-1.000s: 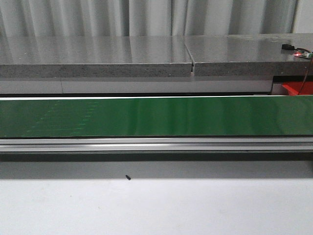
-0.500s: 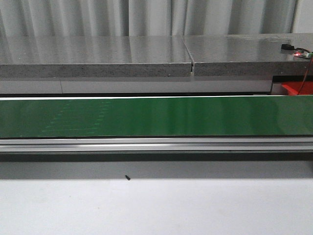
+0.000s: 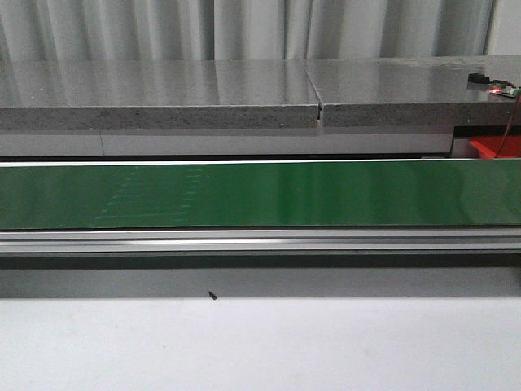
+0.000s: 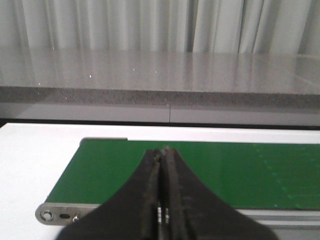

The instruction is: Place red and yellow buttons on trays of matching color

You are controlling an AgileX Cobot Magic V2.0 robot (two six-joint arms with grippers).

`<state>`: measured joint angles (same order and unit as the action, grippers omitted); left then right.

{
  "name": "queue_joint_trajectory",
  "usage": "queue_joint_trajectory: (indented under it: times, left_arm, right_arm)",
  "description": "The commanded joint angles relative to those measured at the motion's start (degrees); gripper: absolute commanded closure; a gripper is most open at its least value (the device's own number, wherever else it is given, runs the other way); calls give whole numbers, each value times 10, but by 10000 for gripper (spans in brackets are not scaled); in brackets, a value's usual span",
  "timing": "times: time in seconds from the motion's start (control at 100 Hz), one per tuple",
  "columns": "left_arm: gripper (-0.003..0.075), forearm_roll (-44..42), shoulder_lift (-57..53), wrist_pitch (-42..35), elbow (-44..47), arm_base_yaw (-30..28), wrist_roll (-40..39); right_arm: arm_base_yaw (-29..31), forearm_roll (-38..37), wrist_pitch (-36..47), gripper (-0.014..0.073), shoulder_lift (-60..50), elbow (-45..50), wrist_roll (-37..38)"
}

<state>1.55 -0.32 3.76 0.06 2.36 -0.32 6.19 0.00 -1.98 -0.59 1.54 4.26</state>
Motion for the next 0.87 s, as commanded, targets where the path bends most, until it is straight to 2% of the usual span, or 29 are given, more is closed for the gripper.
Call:
queue_joint_trajectory:
  times: [0.0, 0.86]
  left_arm:
    - [739, 0, -20, -46, 22, 0, -6]
    - [739, 0, -20, -55, 24, 0, -6]
  right_arm:
    - [-1, -8, 46, 660, -12, -8, -2]
    - [-1, -8, 46, 660, -12, -8, -2]
